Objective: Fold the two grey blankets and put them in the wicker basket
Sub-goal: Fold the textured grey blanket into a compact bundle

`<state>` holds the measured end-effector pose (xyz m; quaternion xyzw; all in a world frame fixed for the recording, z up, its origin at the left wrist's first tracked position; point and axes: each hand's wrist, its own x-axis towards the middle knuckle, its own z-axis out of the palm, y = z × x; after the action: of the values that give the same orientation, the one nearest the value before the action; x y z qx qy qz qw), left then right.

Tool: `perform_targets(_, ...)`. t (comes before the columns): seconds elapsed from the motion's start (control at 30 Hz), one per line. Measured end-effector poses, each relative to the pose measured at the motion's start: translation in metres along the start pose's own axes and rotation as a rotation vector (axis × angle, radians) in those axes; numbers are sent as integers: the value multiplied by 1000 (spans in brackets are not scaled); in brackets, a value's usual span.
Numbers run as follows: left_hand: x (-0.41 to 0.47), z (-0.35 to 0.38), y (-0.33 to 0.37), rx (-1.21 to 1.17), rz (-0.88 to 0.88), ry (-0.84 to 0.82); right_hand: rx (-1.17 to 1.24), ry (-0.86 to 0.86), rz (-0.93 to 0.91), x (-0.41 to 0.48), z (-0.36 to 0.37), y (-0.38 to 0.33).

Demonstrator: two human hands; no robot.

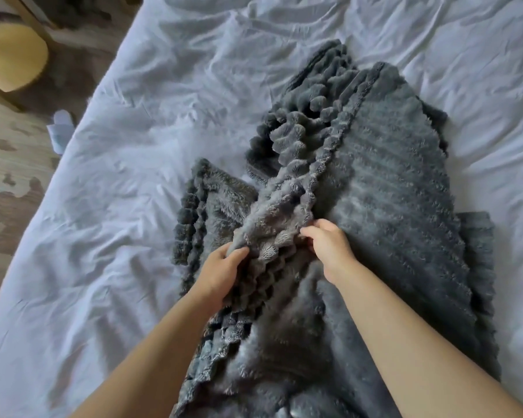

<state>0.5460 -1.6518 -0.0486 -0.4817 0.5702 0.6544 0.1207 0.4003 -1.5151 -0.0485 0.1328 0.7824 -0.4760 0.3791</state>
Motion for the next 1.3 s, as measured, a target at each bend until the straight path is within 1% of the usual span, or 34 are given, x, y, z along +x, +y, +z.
perform_targets(0.03, -3, -1, 3, -65, -9, 1, 76, -6, 7, -7, -6, -1)
perform_targets(0.1, -11, -1, 10, -224, -47, -40, 352, -49, 55, -20, -16, -3)
perform_targets(0.13, -15, 0, 15, -256, -66, -32, 514, -83, 94, -27, -21, -4)
perform_targets(0.17, -18, 1, 18, -226, -73, 7, 644, -111, 129, -34, -26, -7)
perform_targets(0.2, -21, 2, 20, -116, -60, 70, 720, -120, 155, -41, -31, -9)
perform_targets(0.23, -23, 3, 21, 59, -29, 154, 757, -109, 163, -46, -36, -11)
perform_targets(0.27, -26, 5, 20, 264, 32, 243, 769, -83, 154, -52, -40, -13)
perform_targets(0.33, -33, 11, 18, 617, 230, 357, 758, -38, 130, -66, -45, -16)
perform_targets(0.4, -35, 20, 17, 890, 418, 367, 735, -6, 146, -77, -48, -15)
perform_targets(0.43, -33, 26, 16, 1002, 441, 335, 734, -16, 162, -82, -50, -14)
perform_targets(0.47, -29, 31, 16, 1092, 410, 291, 730, -39, 177, -86, -51, -12)
perform_targets(0.53, -16, 34, 13, 1202, 249, 191, 695, -75, 181, -91, -56, -5)
perform_targets(0.6, -4, 30, 12, 1217, 104, 123, 653, -69, 154, -94, -63, 3)
perform_targets(0.67, 0, 25, 13, 1219, 79, 127, 655, -56, 127, -99, -71, 11)
perform_targets(0.73, -7, 23, 22, 1179, 172, 194, 678, -45, 93, -109, -79, 15)
perform_targets(0.8, -25, 24, 35, 1005, 326, 280, 701, -29, 71, -121, -87, 14)
perform_targets(0.83, -39, 24, 43, 861, 386, 280, 729, -20, 59, -129, -89, 12)
perform_targets(0.87, -56, 25, 52, 675, 410, 250, 761, -4, 45, -138, -90, 8)
perform_targets(0.9, -75, 26, 63, 440, 401, 194, 795, 21, 29, -147, -91, 1)
perform_targets(0.97, -119, 28, 86, -47, 331, 51, 850, 71, -5, -165, -90, -22)
perform_targets(1.0, -140, 29, 97, -226, 297, -14, 850, 83, -27, -175, -89, -37)
perform_targets(1.03, -159, 30, 106, -323, 284, -64, 826, 76, -68, -186, -88, -53)
perform_targets(1.07, -174, 32, 113, -336, 296, -99, 784, 44, -132, -197, -84, -69)
perform_targets(1.13, -197, 38, 123, -277, 376, -154, 655, -68, -306, -223, -74, -98)
perform_targets(1.2, -214, 41, 130, -190, 475, -163, 366, -132, -480, -246, -61, -112)
perform_targets(1.27, -227, 38, 138, -109, 513, -132, 73, -153, -560, -264, -55, -117)
perform_targets(1.3, -230, 34, 139, -85, 509, -131, 7, -194, -544, -269, -58, -118)
